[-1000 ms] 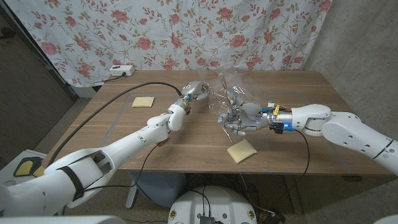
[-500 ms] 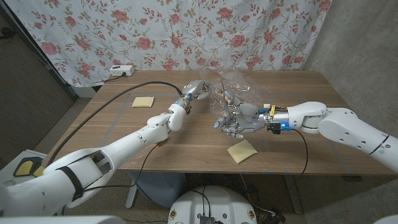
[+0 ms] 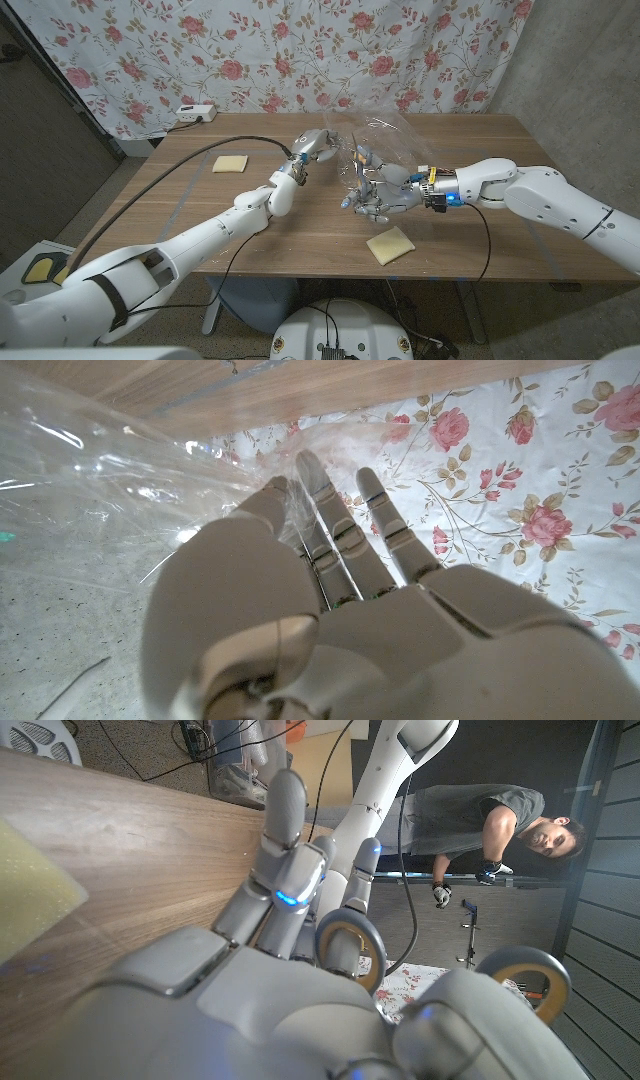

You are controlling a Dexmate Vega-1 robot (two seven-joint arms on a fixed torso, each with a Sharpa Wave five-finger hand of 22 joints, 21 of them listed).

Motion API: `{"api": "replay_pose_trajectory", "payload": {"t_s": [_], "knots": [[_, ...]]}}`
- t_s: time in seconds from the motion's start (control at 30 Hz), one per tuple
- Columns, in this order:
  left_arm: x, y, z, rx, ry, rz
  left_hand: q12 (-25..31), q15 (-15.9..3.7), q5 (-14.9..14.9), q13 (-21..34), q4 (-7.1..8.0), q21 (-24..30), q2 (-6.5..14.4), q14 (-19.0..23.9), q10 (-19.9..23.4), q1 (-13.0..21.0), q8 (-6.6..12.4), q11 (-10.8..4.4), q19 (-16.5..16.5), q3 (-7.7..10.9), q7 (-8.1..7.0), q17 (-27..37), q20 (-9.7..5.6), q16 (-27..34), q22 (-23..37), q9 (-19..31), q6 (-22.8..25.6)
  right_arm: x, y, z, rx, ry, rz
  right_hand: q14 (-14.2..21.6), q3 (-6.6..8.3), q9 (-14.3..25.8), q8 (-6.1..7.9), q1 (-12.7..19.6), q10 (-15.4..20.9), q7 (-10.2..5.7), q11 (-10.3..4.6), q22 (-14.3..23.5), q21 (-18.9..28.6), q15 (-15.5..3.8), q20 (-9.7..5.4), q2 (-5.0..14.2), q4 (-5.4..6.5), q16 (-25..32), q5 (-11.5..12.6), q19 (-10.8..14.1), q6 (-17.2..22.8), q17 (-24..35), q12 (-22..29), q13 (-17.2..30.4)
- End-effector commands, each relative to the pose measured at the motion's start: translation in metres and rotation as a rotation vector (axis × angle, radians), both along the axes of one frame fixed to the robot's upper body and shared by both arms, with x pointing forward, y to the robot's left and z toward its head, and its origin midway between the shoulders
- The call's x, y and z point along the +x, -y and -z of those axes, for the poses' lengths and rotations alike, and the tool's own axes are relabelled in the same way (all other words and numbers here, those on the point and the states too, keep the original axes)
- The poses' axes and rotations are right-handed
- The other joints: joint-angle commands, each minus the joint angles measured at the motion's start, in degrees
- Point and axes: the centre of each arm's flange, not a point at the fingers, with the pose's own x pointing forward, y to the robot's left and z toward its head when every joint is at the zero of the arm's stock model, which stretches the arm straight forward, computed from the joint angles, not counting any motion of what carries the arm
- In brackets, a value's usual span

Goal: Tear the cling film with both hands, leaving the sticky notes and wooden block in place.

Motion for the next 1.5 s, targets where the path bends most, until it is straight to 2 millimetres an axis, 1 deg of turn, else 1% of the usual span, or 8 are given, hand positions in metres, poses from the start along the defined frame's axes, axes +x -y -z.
{"api": "replay_pose_trajectory", "payload": {"t_s": [0.03,0.23,0.3,0.33,0.63,1.03,1.27,1.5], "knots": [[-0.009,-0.005,0.005,-0.019,0.022,0.010,0.3,-0.25,0.2,0.4,-0.07,0.5,0.6,0.5,0.0,0.4,0.46,-0.46,-0.4,0.53,-0.25,0.3,-0.15,-0.1,0.2,0.2,0.1,0.006,-0.001,-0.002,-0.028,0.000,0.000,-2.2,0.04,-0.2,0.20,-0.5,11.2,7.35,-7.36,0.3,-0.1,-3.09,-2.44,0.12,-0.35,0.1,0.6,0.1,-3.5,0.2,0.3,-0.3],[-0.012,-0.007,0.008,-0.040,0.028,0.018,0.4,-0.25,0.2,0.6,-0.09,0.7,0.6,0.6,0.0,0.4,0.49,-0.46,-0.5,0.61,-0.22,0.4,-0.17,-0.2,0.3,0.4,0.1,0.006,-0.004,0.000,-0.029,-0.008,-0.011,-2.2,0.18,-0.4,0.53,-0.5,10.9,7.46,-7.11,0.1,-0.3,-3.11,-2.43,0.30,-0.59,0.2,1.2,0.2,-3.6,0.1,0.5,-0.5],[-0.013,-0.007,0.009,-0.050,0.030,0.024,0.4,-0.24,0.2,0.7,-0.08,0.9,0.6,0.6,-0.1,0.4,0.46,-0.45,-0.5,0.64,-0.20,0.5,-0.18,-0.3,0.4,0.5,-0.1,0.006,-0.005,0.000,-0.029,-0.009,-0.010,-2.2,0.28,-0.5,0.59,-0.4,11.0,7.43,-7.30,0.1,-0.4,-3.12,-2.43,0.50,-0.63,0.2,1.4,0.1,-3.6,0.1,0.6,-0.6],[-0.013,-0.007,0.010,-0.056,0.033,0.028,0.4,-0.24,0.2,0.7,-0.08,0.9,0.6,0.6,-0.1,0.4,0.46,-0.45,-0.6,0.65,-0.19,0.5,-0.16,-0.3,0.4,0.5,-0.1,0.006,-0.005,0.001,-0.028,-0.006,-0.015,-2.2,0.29,-0.4,0.64,-0.4,11.1,7.36,-6.99,0.0,-0.5,-3.12,-2.43,0.55,-0.64,0.2,1.5,0.2,-3.6,0.1,0.5,-0.8],[-0.015,-0.008,0.013,-0.117,0.047,0.071,0.3,-0.22,0.3,0.9,-0.05,1.5,0.6,0.6,-0.3,0.2,0.52,-0.45,-0.5,0.79,-0.32,0.6,-0.29,-0.8,0.5,0.8,-0.3,0.009,-0.010,0.004,-0.032,-0.019,-0.035,-2.2,0.36,-0.5,0.83,-0.2,10.7,7.47,-7.15,-0.2,-0.7,-3.11,-2.45,0.76,-0.76,0.1,1.9,0.4,-3.8,0.1,0.7,-0.8],[-0.015,-0.006,0.018,-0.203,0.003,0.162,-0.2,-0.19,0.5,0.4,0.23,2.3,0.6,0.8,-0.2,-0.1,0.60,-0.42,-0.4,0.95,-0.35,0.6,-1.17,-1.4,0.7,0.9,-0.2,0.013,-0.014,0.004,-0.038,-0.023,-0.043,-2.4,0.56,-0.7,1.00,0.3,10.7,7.44,-7.09,-0.3,-0.9,-3.12,-2.45,1.33,-0.94,0.0,2.3,0.5,-3.8,0.1,0.8,-1.7],[-0.015,-0.003,0.018,-0.272,-0.043,0.219,-0.4,-0.22,0.5,0.2,0.29,2.7,0.5,0.9,-0.1,-0.3,0.63,-0.42,-0.5,1.00,-0.39,0.6,-1.53,-1.7,0.8,1.0,-0.2,0.015,-0.013,0.003,-0.038,-0.025,-0.043,-2.4,0.61,-0.8,1.10,0.7,10.7,7.57,-6.96,-0.4,-1.1,-3.10,-2.45,1.62,-1.01,0.0,2.5,0.4,-3.8,0.1,1.1,-1.7],[-0.015,-0.004,0.016,-0.293,-0.054,0.234,-0.6,-0.22,0.6,0.1,0.30,3.1,0.4,1.1,0.0,-0.4,0.65,-0.44,-0.7,1.09,-0.38,0.6,-1.63,-2.0,0.9,1.0,-0.1,0.013,-0.007,0.003,-0.035,-0.018,-0.025,-2.5,0.62,-0.9,1.18,1.1,10.6,7.63,-6.91,-0.5,-1.3,-3.12,-2.45,1.88,-1.05,0.0,2.5,0.3,-3.8,0.1,1.3,-1.9]]}}
